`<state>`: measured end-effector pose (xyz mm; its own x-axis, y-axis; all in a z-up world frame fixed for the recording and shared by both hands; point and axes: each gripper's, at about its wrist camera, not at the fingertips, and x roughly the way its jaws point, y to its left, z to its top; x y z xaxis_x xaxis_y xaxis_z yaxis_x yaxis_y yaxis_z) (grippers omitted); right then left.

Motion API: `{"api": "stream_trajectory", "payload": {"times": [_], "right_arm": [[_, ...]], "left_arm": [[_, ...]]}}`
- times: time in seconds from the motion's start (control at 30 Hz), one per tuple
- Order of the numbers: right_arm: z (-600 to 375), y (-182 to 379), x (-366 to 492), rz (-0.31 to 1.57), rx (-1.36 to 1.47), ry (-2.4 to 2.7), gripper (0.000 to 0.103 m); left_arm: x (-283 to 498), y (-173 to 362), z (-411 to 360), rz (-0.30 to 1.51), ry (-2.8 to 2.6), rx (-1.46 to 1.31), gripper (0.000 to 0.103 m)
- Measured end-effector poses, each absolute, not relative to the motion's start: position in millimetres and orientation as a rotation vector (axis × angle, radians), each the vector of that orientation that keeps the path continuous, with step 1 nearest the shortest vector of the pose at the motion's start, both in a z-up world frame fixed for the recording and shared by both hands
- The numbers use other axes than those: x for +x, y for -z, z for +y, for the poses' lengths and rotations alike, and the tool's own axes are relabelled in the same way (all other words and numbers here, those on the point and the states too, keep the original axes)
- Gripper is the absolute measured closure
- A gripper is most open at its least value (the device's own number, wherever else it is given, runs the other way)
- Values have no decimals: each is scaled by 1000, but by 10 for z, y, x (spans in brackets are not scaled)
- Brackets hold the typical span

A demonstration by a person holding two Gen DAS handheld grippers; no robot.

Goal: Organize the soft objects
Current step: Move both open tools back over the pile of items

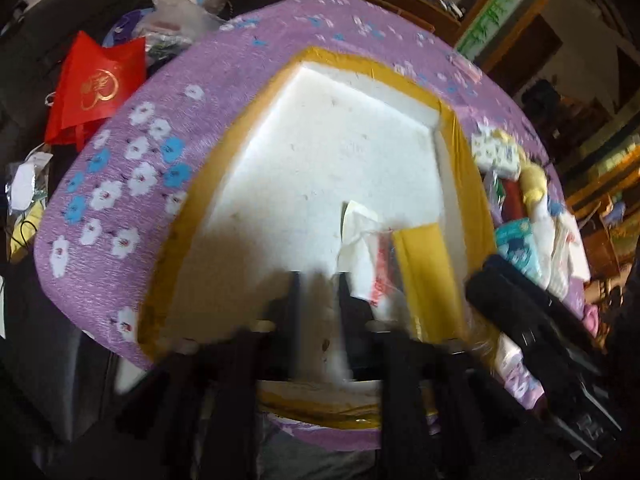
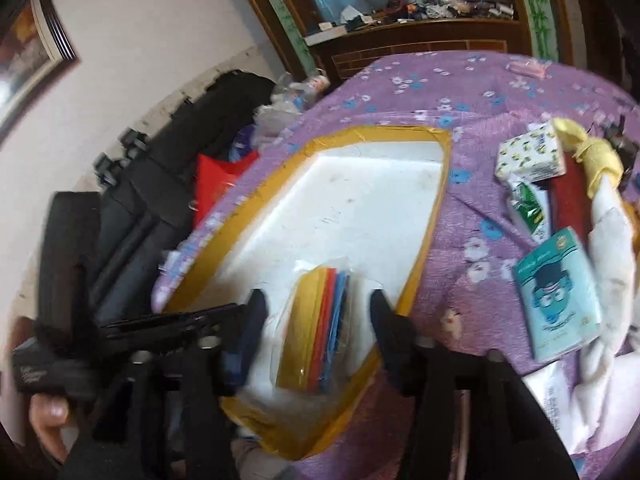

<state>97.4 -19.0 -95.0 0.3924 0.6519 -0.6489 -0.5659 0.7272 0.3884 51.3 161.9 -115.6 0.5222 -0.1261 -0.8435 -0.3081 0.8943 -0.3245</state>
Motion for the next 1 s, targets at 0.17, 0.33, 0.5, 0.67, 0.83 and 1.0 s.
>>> {"api": "stream_trajectory", "payload": {"times": [0.17,0.33,0.5,0.67,0.83,1.0], "right_arm": [[-562,806,921,820,200,-782,43],[-1170,785,854,789,257,-732,43],[-1695,792,894,781,306,-643,43],[-2108,807,962,764,350,-537,43],[-2457,881,1159,779,423,-417,43],[-2680,1011,1432,822,484,-356,43]], "left_arm": [[450,875,1416,927,-81,-426,57],[429,654,905,881,27,-358,55],[630,711,401,958,163,-349,54],[962,859,-8,1047,243,-364,54],[1312,981,-250,1107,227,-365,54],[1654,1089,-403,1152,206,-341,54]]}}
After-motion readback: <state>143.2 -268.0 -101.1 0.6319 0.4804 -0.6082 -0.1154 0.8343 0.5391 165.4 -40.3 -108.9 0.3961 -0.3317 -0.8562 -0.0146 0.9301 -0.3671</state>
